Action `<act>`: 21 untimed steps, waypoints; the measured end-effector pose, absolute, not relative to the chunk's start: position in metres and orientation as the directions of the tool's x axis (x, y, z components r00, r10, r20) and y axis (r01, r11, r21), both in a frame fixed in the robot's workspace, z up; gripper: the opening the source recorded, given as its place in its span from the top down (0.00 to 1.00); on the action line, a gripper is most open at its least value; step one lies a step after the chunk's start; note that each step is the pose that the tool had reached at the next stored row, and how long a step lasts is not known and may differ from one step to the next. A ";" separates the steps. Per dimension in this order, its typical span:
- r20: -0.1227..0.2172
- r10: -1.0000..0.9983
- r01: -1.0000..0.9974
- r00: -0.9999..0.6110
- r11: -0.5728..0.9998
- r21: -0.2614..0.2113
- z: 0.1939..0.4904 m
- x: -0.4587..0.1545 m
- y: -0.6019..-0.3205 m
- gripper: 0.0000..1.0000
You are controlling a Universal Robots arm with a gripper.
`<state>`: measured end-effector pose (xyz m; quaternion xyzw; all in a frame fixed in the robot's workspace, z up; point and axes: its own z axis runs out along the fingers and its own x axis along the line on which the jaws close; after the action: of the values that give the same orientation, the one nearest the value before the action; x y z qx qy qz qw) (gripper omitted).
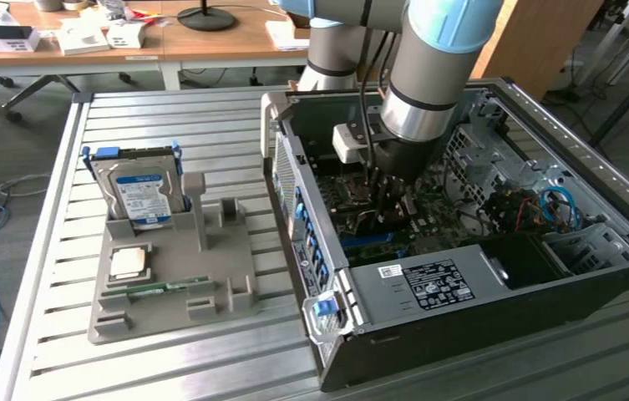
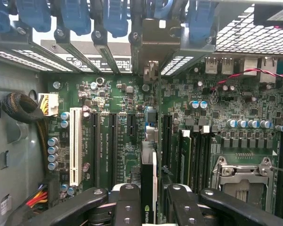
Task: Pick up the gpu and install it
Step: 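Insert the gpu into the slot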
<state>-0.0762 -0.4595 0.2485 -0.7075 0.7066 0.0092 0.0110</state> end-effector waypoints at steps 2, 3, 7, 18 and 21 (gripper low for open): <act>-0.029 -1.000 -1.000 -0.003 0.003 -0.003 0.249 -0.076 -0.460 0.74; -0.029 -1.000 -1.000 -0.003 0.003 -0.003 0.249 -0.076 -0.460 0.74; -0.029 -1.000 -1.000 -0.003 0.003 -0.003 0.248 -0.076 -0.460 0.74; -0.029 -1.000 -1.000 -0.003 0.003 -0.003 0.248 -0.076 -0.461 0.74; -0.029 -1.000 -1.000 -0.003 0.003 -0.003 0.248 -0.076 -0.461 0.74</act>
<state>-0.0755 -0.4608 0.2485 -0.7060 0.7081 0.0091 0.0111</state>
